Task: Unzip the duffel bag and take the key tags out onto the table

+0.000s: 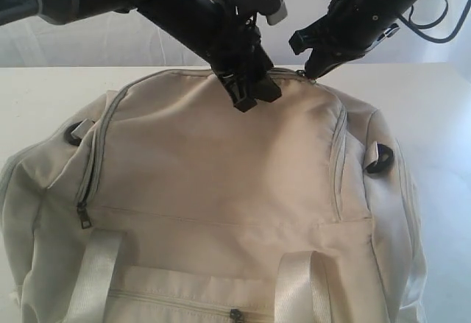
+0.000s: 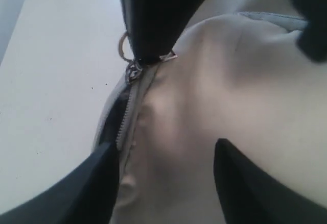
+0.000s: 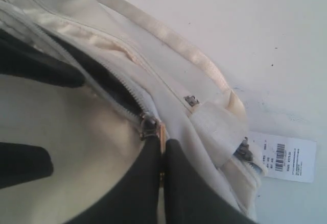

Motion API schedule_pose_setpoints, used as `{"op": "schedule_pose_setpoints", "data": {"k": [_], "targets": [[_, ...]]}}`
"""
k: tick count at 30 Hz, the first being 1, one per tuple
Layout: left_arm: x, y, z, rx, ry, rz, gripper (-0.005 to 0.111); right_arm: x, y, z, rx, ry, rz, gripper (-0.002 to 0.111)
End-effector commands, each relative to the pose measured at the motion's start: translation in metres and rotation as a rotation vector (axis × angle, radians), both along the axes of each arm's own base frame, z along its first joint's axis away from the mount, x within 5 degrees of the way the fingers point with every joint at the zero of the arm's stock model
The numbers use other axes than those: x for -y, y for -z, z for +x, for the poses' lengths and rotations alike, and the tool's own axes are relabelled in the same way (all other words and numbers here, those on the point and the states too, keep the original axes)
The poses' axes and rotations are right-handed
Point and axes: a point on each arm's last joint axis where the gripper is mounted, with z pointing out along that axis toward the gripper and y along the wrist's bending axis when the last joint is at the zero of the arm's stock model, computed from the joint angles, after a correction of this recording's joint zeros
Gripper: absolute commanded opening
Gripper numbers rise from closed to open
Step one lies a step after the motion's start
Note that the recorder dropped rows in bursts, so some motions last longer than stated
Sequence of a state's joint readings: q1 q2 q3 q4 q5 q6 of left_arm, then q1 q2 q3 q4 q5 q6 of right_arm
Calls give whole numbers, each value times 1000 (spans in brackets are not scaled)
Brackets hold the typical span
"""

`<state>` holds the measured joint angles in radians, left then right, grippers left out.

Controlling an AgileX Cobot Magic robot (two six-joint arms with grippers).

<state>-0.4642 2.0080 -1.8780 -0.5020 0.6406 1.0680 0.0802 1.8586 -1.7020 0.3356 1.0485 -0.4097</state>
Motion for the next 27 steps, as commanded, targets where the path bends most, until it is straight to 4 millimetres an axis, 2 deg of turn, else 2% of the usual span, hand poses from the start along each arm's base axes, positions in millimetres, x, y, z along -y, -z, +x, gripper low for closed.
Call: {"op": "schedule_pose_setpoints", "data": {"k": [1, 12, 14, 18, 23, 27], "targets": [[4, 7, 6, 24, -11, 9, 56, 4, -4, -1, 16, 4, 5, 0], [4, 28, 13, 11, -9, 68, 53, 4, -4, -1, 19, 5, 7, 0], [4, 29, 14, 17, -7, 80, 42, 4, -4, -1, 19, 5, 7, 0], [2, 30, 9, -10, 21, 116, 2, 4, -4, -1, 19, 5, 7, 0], [-3, 13, 0, -10, 46, 133, 0, 4, 5, -2, 10, 14, 6, 0], [-13, 2, -2, 15, -24, 192, 0, 6, 13, -2, 4, 17, -9, 0]]}}
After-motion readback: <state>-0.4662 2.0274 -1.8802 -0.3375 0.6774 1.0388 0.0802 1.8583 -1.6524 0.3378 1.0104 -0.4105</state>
